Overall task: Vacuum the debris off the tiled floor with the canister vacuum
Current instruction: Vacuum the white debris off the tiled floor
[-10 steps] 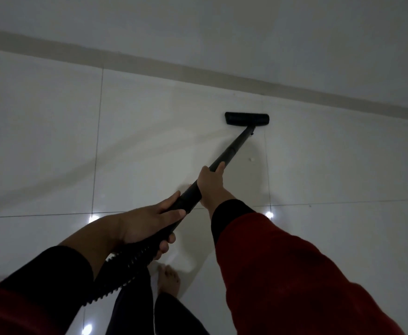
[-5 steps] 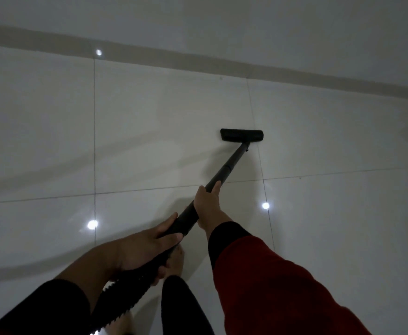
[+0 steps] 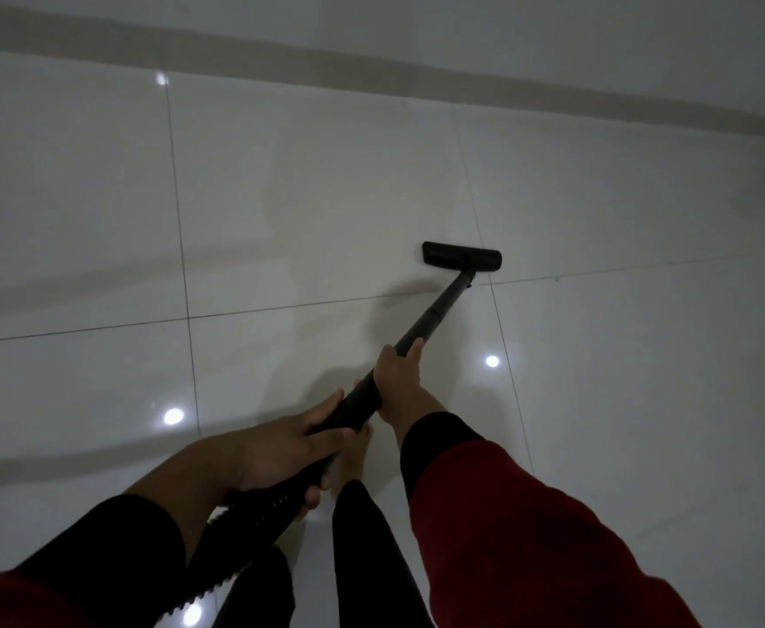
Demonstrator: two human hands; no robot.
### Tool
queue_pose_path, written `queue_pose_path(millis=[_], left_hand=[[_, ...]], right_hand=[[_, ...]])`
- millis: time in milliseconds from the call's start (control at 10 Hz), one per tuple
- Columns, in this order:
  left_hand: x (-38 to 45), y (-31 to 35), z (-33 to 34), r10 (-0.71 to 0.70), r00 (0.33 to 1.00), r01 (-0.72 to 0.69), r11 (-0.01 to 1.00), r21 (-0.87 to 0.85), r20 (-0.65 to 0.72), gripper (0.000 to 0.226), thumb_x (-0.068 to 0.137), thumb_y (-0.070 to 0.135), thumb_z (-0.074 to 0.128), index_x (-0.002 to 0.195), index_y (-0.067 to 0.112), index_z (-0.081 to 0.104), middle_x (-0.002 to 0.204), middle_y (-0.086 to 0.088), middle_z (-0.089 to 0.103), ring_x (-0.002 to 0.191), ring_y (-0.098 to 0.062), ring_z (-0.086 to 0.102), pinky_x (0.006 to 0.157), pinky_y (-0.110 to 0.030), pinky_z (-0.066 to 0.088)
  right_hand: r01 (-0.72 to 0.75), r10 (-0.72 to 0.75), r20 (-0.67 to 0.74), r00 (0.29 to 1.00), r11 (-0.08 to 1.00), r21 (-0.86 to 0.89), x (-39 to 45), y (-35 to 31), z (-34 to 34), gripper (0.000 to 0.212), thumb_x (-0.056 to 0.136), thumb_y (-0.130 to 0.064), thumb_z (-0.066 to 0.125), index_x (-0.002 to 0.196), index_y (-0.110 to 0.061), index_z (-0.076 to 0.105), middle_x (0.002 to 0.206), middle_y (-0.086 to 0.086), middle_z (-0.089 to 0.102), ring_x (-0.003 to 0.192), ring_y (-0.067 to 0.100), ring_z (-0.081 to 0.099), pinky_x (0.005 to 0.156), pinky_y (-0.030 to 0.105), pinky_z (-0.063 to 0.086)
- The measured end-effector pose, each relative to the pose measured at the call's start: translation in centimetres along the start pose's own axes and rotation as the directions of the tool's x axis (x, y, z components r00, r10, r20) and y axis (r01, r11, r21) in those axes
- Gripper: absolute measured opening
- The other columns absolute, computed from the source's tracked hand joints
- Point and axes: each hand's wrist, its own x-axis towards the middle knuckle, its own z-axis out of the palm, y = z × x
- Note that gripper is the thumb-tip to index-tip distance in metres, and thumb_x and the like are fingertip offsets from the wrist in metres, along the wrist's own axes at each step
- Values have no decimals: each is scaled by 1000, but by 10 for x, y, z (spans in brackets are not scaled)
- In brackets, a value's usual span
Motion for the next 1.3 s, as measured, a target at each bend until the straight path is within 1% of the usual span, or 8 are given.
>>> queue_pose_path(millis=[200,300,600,800,900,1000,1100,1300], left_hand=[[4,-26,40,-16,1000,15,997,74,18,67,97,32,46,147,46,4,69,-8,54,45,-10,54,46,-24,50],[2,-48,57,-27,999,25,994,102,17,68,96,34,47,147,45,4,73,-9,54,48,-11,55,49,-25,50],[-36,-113,76,-6,998,12,996,92,-61,69,96,33,47,147,46,3,68,-6,55,46,-10,56,46,-23,49],[-89,-175,68,0,988,-5,1000,-30,-156,68,96,35,48,144,52,3,73,-8,53,50,-12,55,51,-25,51],[-118,-219,63,5,980,-32,991,-130,-198,70,95,34,49,143,55,3,72,-8,51,48,-13,53,50,-26,50],[-148,-266,56,18,973,-63,979,-193,-229,71,95,34,50,143,55,3,72,-8,50,49,-13,52,51,-27,49],[-179,-309,52,38,965,-98,970,-223,-260,71,95,34,50,143,56,3,74,-9,50,49,-13,52,50,-27,48],[-257,-400,42,56,941,-139,963,-231,-332,70,95,33,49,143,53,2,71,-8,51,46,-10,54,50,-25,48]], right_hand=[[-156,164,-37,986,973,169,-25,26,-41,65,98,-24,38,150,-43,4,133,12,43,113,40,57,97,53,48],[-84,87,-16,996,988,129,-44,59,-53,56,97,-25,37,147,-33,14,147,16,38,121,40,53,97,54,47],[-86,77,92,993,991,103,-82,105,-42,56,100,-24,37,150,-30,11,152,13,33,128,37,48,101,52,45],[-185,160,206,965,977,108,-144,119,7,66,103,-23,35,149,-46,-5,116,10,46,105,36,64,70,37,55],[-174,158,237,959,984,48,-190,136,39,64,103,-27,37,150,-48,-2,96,3,42,104,36,65,57,32,52],[-156,156,259,953,988,-20,-215,166,71,63,103,-30,37,149,-50,-1,96,2,42,98,34,66,53,30,51],[-127,135,309,941,991,-48,-252,195,100,64,103,-29,36,149,-50,-3,92,0,45,93,32,66,59,31,53],[-94,142,401,905,986,-138,-330,262,160,65,103,-30,36,149,-49,-5,101,10,53,70,23,61,56,31,52]])
